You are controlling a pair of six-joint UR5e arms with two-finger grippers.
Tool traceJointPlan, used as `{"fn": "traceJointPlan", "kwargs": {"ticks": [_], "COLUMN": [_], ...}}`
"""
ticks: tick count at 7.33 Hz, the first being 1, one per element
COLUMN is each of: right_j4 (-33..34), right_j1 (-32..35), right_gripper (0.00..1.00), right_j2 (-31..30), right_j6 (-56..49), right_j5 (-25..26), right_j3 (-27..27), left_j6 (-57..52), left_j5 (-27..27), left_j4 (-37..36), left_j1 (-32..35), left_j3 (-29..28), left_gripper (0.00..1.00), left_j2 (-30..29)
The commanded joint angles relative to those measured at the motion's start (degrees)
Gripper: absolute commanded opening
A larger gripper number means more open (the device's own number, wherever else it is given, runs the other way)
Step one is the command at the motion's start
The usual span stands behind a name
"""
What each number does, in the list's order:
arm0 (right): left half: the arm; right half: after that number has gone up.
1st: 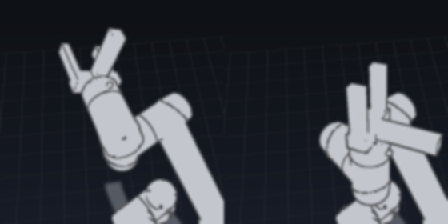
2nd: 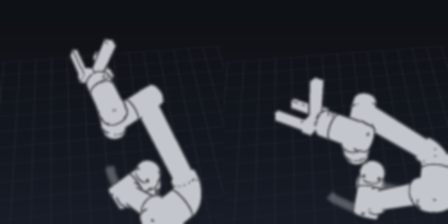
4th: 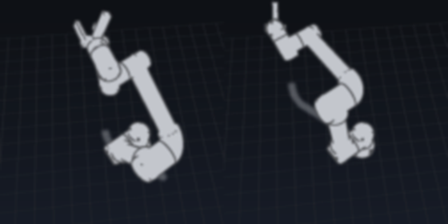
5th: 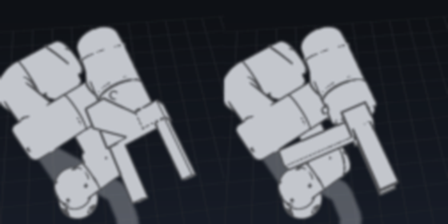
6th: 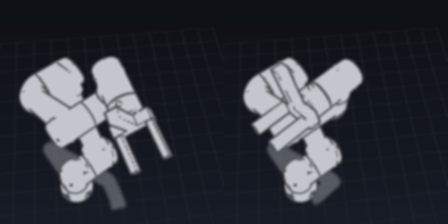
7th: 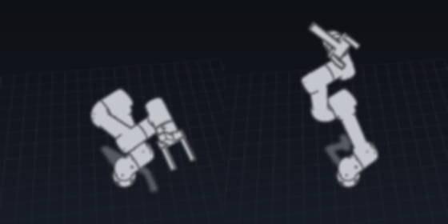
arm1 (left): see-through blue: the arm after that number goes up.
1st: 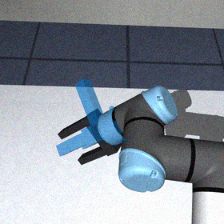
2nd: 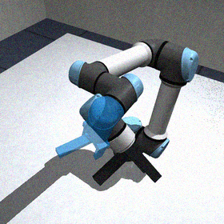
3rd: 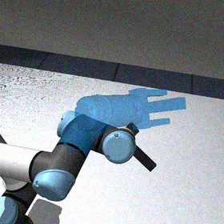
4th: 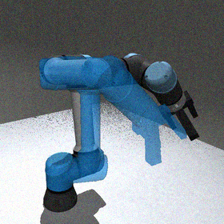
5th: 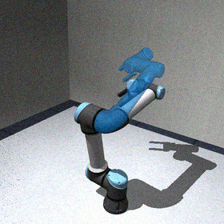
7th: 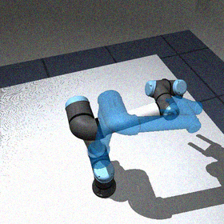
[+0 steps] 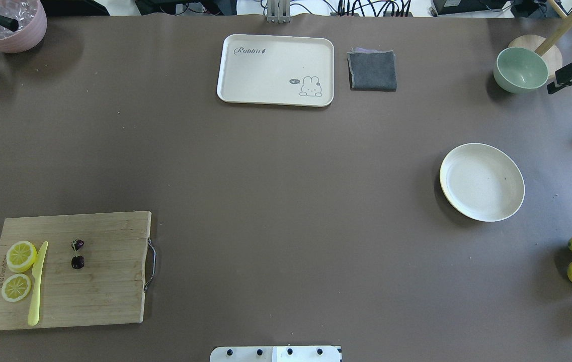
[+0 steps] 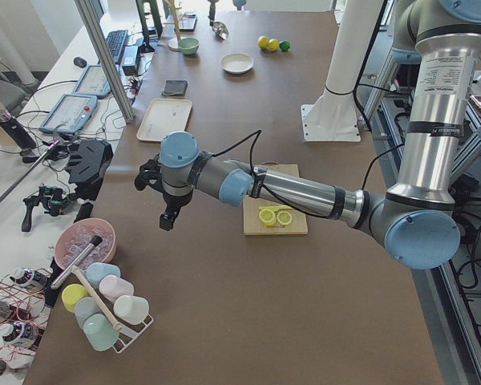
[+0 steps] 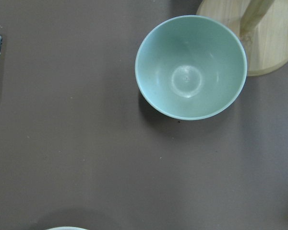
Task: Place red cherry on plate
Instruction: 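Reach the right gripper to the white plate rim and grasp it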
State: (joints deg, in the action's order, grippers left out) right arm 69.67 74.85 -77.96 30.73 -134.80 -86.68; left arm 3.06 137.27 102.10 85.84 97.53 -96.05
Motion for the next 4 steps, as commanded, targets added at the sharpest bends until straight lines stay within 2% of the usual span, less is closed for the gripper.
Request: {"fn": "traceJointPlan", "kwargs": {"ticks": [1,4], "right_j4": [-4.7,-13.1], "right_j1": [-5.3,-10.6], "right_gripper": [1.00,1.00], "right_j2": [-0.3,-5.3], "right_j6": [4.7,4.0], "right_j5": [3.2,3.8], "right_j3": [0.0,0.1], "left_j6": [3.1,6.0], "left_j5": [-0.2,-0.3], "left_j4": [3.3,4.2], "left_j1": [-0.8,-1.4], "left_j3": [-0.8,-2.5], "left_gripper": [0.98,0.98], "left_j2": [-1.1,-0.7]}}
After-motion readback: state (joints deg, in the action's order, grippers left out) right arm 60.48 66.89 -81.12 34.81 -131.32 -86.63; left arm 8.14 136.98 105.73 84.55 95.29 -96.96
